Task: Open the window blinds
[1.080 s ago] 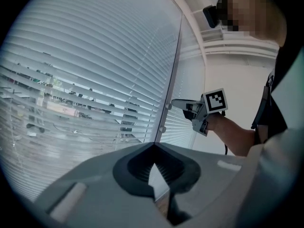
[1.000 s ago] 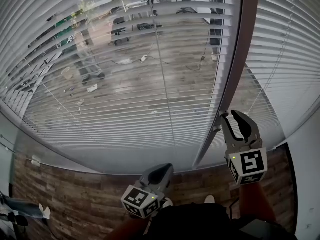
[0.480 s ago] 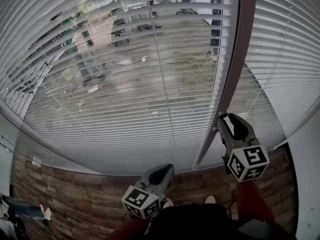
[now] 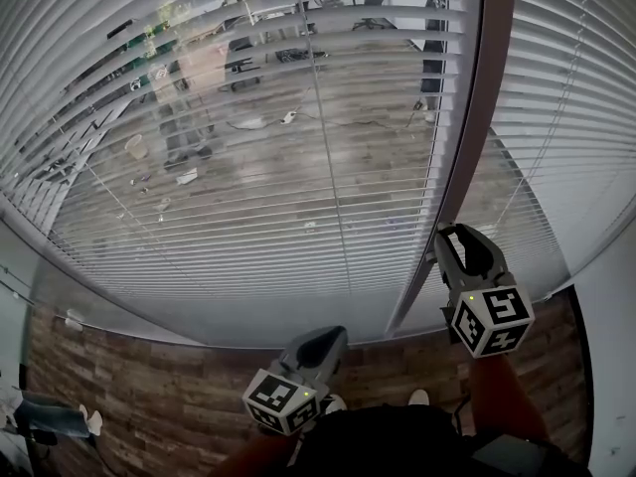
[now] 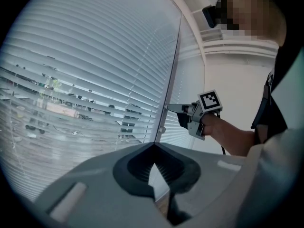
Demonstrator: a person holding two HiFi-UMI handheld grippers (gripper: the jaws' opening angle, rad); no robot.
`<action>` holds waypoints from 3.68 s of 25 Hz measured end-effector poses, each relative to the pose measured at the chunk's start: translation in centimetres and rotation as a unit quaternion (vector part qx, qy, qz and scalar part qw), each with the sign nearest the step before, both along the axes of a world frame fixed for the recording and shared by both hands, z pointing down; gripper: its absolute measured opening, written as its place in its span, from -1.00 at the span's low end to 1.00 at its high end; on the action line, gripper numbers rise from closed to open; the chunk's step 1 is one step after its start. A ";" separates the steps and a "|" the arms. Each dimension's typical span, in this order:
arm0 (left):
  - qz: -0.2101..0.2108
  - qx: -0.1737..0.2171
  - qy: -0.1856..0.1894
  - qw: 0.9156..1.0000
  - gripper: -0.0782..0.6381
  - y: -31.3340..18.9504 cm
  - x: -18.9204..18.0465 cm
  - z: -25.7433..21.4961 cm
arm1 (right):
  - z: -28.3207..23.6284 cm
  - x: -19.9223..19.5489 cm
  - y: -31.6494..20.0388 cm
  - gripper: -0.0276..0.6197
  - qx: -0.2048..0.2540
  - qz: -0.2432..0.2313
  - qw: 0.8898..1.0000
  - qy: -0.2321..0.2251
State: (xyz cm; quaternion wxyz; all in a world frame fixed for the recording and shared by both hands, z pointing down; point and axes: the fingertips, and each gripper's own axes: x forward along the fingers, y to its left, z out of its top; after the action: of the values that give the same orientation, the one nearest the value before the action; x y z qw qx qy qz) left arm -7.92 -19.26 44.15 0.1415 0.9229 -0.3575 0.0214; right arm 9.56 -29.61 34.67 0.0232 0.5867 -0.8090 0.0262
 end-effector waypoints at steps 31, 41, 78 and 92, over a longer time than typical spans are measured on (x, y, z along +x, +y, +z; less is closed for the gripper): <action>0.002 0.001 -0.004 1.000 -0.78 -0.2 0.2 -0.1 | -0.1 -0.7 -0.3 -0.45 0.044 0.020 0.945 0.324; 0.003 0.002 -0.002 1.000 -0.78 0.9 -0.3 -0.1 | 0.1 -1.2 1.0 -0.45 0.063 0.042 0.905 0.418; 0.003 0.001 -0.002 1.000 -0.78 0.0 0.4 -0.1 | -0.2 0.3 -0.1 -0.37 0.005 0.001 1.000 0.024; 0.002 0.002 0.000 1.000 -0.78 0.4 0.1 0.0 | -0.1 -0.3 0.0 -0.44 0.017 0.010 0.993 0.117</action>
State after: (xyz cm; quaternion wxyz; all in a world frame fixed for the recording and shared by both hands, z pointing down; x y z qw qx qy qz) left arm -7.81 -18.85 44.19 0.1399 0.9239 -0.3554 0.0211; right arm 9.26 -29.62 34.52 0.1076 0.5944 -0.7950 -0.0556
